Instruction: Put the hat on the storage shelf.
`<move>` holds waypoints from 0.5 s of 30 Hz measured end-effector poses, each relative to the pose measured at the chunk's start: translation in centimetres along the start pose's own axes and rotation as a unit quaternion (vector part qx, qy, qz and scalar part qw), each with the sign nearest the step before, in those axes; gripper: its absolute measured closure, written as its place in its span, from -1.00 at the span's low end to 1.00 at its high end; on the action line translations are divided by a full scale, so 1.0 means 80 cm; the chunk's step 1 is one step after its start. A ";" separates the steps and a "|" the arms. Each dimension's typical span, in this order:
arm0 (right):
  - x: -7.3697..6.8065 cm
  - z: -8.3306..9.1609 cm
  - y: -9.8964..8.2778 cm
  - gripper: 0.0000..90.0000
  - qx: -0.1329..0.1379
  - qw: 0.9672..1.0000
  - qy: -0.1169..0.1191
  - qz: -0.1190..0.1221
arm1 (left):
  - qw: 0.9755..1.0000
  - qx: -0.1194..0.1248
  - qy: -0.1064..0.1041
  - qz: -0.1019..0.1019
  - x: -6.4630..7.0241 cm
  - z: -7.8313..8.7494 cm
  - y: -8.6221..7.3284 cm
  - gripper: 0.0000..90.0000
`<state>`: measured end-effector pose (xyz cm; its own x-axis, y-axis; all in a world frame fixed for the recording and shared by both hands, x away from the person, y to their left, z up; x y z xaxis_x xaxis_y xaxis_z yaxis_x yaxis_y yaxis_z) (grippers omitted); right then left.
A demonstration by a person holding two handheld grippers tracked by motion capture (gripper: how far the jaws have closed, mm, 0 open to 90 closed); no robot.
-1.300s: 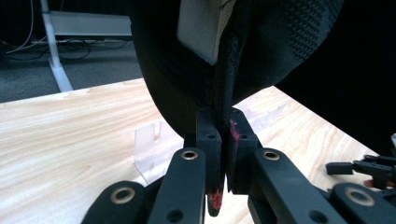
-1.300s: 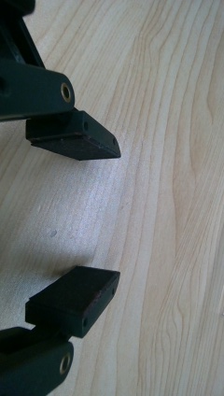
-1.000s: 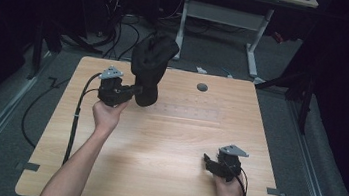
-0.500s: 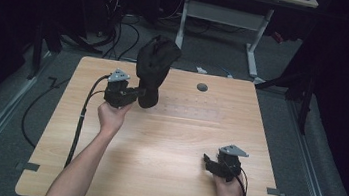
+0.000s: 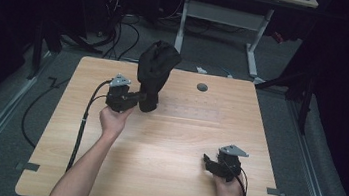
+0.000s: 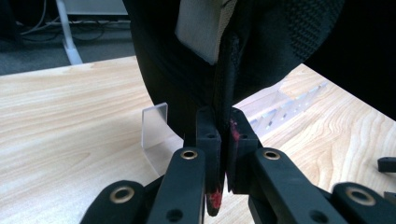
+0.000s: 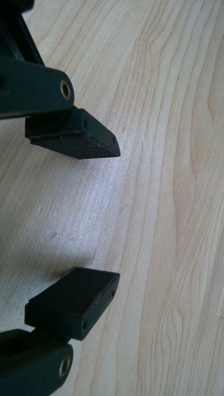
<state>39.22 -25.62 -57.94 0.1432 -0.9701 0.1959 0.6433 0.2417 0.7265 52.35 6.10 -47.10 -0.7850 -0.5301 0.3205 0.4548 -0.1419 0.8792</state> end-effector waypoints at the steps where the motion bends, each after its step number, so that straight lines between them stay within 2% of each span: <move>1: 0.000 0.000 0.000 -0.24 0.000 1.000 0.000 0.000 | 1.000 0.000 0.000 0.000 0.000 0.000 0.000 0.91; 6: 0.000 0.000 0.000 -0.25 0.000 1.000 0.000 0.001 | 1.000 0.003 -0.002 0.003 -0.001 0.002 -0.004 0.90; 10: 0.000 0.000 0.000 -0.25 0.000 1.000 0.000 0.001 | 1.000 0.004 -0.005 0.014 -0.003 0.004 -0.008 0.90; 15: 0.000 0.000 0.000 -0.25 0.000 1.000 0.001 0.000 | 1.000 0.002 -0.005 0.016 -0.001 0.004 -0.010 0.89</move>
<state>39.22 -25.62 -57.94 0.1442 -0.9700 0.1956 0.6433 0.2421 0.7263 51.93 6.50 -47.73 -0.7748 -0.5253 0.3519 0.4779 -0.1222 0.8699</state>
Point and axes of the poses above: each handheld gripper's, and its own axes: z roughly backward along the jaws, y roughly out of its top, x roughly to its right, the point moved 7 cm from there along -z, roughly forward along the jaws, and after that the axes turned 15 degrees about -y, right-handed, at the moved point
